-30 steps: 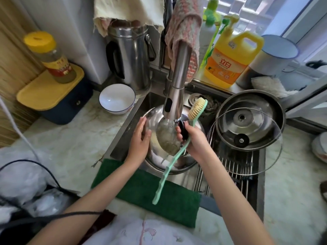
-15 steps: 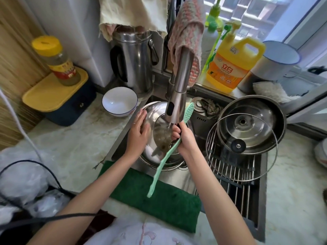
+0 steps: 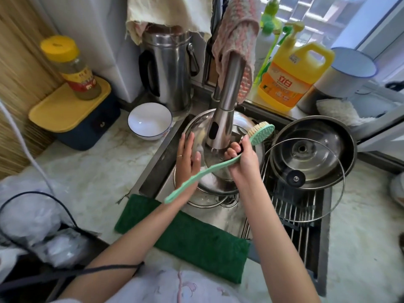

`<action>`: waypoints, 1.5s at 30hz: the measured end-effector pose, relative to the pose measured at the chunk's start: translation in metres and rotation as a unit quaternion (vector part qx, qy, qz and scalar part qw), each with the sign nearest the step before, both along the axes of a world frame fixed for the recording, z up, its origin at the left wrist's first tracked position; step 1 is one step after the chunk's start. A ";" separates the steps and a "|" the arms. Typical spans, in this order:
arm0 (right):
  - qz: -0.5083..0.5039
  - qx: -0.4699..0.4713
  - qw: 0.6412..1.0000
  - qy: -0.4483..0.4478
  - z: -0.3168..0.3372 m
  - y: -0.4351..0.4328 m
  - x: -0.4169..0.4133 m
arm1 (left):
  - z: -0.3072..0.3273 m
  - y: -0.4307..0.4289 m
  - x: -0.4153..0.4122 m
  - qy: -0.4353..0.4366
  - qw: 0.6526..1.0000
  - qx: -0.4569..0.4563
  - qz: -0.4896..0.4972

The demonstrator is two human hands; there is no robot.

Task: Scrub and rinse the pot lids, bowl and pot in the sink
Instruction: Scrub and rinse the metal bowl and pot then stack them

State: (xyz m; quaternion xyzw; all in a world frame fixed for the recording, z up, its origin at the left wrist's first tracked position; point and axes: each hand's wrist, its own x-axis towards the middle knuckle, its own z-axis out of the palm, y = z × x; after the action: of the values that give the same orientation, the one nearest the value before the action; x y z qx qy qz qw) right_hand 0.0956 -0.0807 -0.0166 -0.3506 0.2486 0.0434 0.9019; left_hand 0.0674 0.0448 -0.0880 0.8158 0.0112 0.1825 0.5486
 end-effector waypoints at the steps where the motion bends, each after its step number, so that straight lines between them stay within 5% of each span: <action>1: -0.006 0.019 1.000 0.003 0.001 -0.002 0.002 | 0.003 0.002 0.005 -0.004 1.000 -0.008 -0.017; 4: -0.016 0.085 0.996 0.010 -0.001 -0.009 0.005 | 0.014 0.020 0.014 0.022 0.997 -0.064 -0.044; 8: -0.011 0.132 0.991 0.020 -0.003 -0.013 0.007 | 0.018 0.043 0.000 0.108 0.988 -0.101 0.040; 12: 0.010 0.189 0.981 0.046 -0.003 -0.008 0.008 | 0.024 0.038 -0.034 0.270 0.933 -0.233 0.052; 15: 0.051 0.196 0.977 0.066 -0.007 -0.008 0.005 | 0.027 0.031 -0.039 0.255 0.933 -0.225 0.119; 18: 0.110 0.102 0.982 0.118 -0.014 -0.014 -0.001 | 0.034 0.035 -0.019 0.228 0.926 -0.236 0.185; 20: 0.167 -0.042 0.975 0.141 -0.015 -0.023 -0.006 | 0.038 0.039 -0.004 0.241 0.929 -0.221 0.172; 24: 0.221 -0.302 0.917 0.140 -0.007 -0.039 -0.008 | 0.041 0.050 0.025 0.318 0.893 -0.287 0.135; 30: 0.240 -0.316 0.905 0.155 0.005 -0.063 -0.022 | 0.026 0.068 0.039 0.493 0.760 -0.418 0.066; 36: 0.233 -0.457 0.848 0.132 -0.003 -0.082 -0.049 | 0.015 0.065 0.022 0.507 0.732 -0.455 0.012; 41: 0.208 -0.259 0.939 0.094 -0.010 -0.076 -0.057 | 0.011 0.054 0.009 0.515 0.717 -0.469 0.038; 45: 0.164 -0.172 0.970 0.053 -0.011 -0.078 -0.067 | 0.005 0.045 -0.001 0.529 0.700 -0.479 0.034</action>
State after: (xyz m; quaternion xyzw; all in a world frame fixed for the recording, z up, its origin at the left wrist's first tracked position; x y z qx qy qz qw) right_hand 0.0282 -0.1582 -0.0272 -0.5337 0.2392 0.1655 0.7941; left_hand 0.0666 0.0900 -0.0831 0.4048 0.4130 -0.2902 0.7625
